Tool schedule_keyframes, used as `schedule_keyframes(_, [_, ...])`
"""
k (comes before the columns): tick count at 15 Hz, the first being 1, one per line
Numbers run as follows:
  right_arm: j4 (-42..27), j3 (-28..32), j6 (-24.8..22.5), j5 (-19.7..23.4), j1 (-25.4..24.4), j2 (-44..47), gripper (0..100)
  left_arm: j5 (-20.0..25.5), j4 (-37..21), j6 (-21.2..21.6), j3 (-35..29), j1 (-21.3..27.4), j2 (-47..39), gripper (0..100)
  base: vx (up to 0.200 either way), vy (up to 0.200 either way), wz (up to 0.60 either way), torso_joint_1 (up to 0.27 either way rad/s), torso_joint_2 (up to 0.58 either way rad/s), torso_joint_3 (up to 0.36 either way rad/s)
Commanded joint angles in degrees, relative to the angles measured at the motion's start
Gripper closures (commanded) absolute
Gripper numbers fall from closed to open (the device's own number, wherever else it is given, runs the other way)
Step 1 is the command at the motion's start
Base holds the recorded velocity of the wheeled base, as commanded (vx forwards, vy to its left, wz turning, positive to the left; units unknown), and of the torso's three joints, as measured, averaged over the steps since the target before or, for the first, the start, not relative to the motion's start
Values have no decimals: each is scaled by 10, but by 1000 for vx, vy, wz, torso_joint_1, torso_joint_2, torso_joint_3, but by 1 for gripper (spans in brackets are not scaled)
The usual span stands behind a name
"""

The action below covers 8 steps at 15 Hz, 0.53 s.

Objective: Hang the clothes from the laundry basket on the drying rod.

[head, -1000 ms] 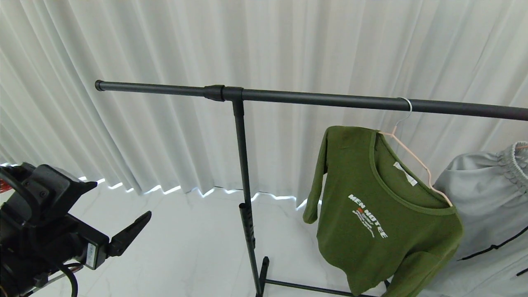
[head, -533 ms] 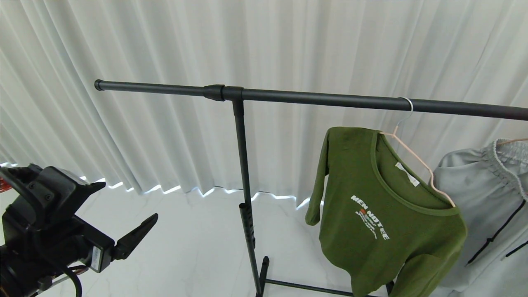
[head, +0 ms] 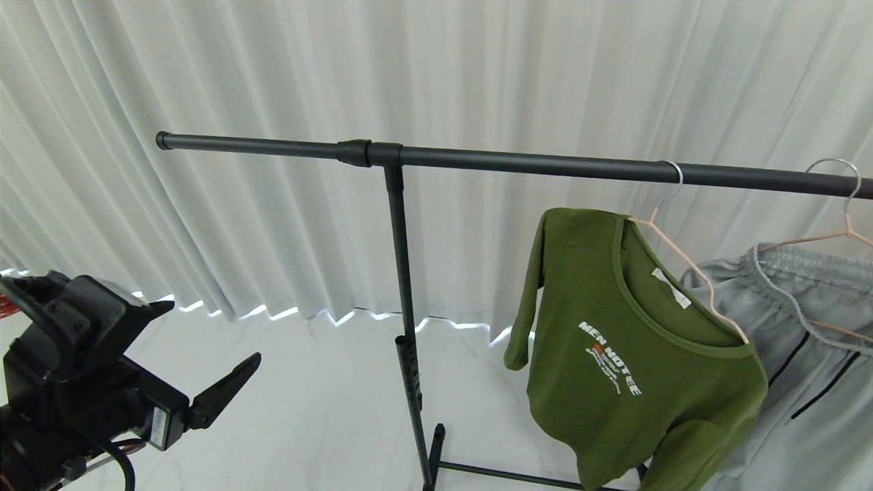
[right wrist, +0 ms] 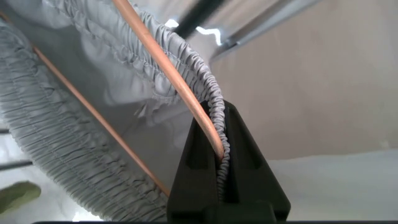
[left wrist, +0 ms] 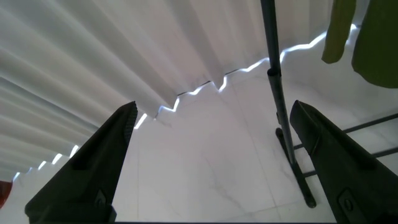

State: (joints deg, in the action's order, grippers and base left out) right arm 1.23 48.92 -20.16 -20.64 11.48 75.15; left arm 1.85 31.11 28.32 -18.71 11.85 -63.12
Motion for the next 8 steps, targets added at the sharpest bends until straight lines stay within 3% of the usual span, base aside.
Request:
schedule_keyframes(1, [0, 0, -1, -5, -23, 15, 100, 0, 0, 1, 0, 0, 1, 0, 0, 0, 0, 0, 0, 0])
schedule_keyframes(8, [2, -2, 0, -14, -41, 12, 100, 0, 0, 1, 1, 0, 2, 0, 0, 0, 0, 0, 0, 0])
